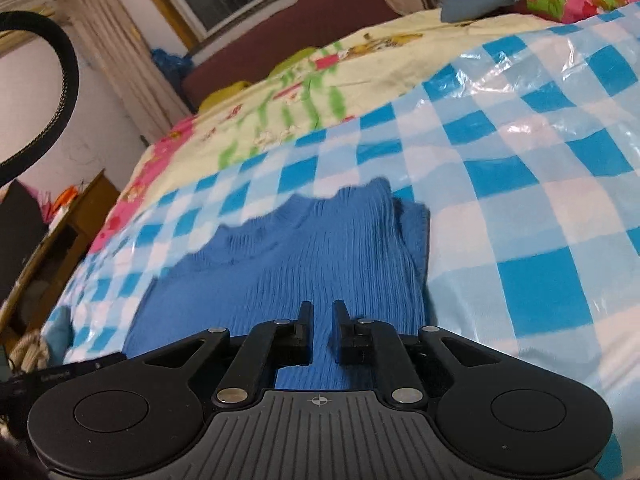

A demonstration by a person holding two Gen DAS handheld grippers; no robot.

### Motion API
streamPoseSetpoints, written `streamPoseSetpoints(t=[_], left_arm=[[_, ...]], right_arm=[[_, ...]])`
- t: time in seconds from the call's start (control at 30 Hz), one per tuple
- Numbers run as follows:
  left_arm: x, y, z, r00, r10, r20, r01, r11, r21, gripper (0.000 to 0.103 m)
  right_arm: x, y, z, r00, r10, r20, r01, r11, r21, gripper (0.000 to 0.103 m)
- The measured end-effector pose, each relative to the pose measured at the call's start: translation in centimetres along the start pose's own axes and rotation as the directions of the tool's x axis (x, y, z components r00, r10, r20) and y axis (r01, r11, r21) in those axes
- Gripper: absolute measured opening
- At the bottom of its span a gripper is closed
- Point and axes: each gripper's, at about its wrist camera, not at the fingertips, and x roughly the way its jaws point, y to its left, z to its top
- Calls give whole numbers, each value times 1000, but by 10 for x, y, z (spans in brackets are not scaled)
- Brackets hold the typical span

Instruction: Fold small clothes

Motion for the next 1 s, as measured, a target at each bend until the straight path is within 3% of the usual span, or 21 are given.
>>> streamPoseSetpoints(t=[0.07,0.13,0.2,0.27,0.4,0.47,0.6,0.7,0.8,0.93,1.0], left_arm=[[6,2,-7,999,29,-39,-29,1000,2,17],[5,4,-11,999,31,-41,-32,999,-18,17],[-6,2,-12,999,27,-18,-28,999,-43,17],[-17,1,-14,1000,30,5,-30,996,-80,18],[-26,2,-28,1000,16,19,-14,991,-136,21],[-21,5,-36,1000,12,-10,-14,988,-153,21],[-18,4,-41,999,27,-40,-32,990,-134,21],[-24,4,-37,999,29,-16,-31,990,-135,21],[-30,0,-34,1000,29,8,-27,993,-118,21],[-19,-6,-37,998,49,-42,-52,995,-81,21],[-20,-6,-39,998,48,-34,-51,994,-94,21]], right_arm=[[13,-6,-3,996,-69,-51,69,998,-2,11],[18,-14,-5,995,-54,-81,58,997,48,9],[6,-9,-3,999,-32,-38,35,997,66,12],[-7,5,0,1000,0,-3,0,1000,27,12],[0,35,5,998,46,-39,-49,997,-63,12],[11,40,3,998,16,-65,-21,997,-79,12],[26,20,-3,986,-59,-159,61,998,11,12],[7,18,-4,992,-35,-119,38,999,24,12],[1,18,-3,992,-78,-104,77,997,-6,12],[17,9,-12,975,-156,-160,155,988,-16,9],[11,9,-12,982,-132,-137,135,991,14,13]])
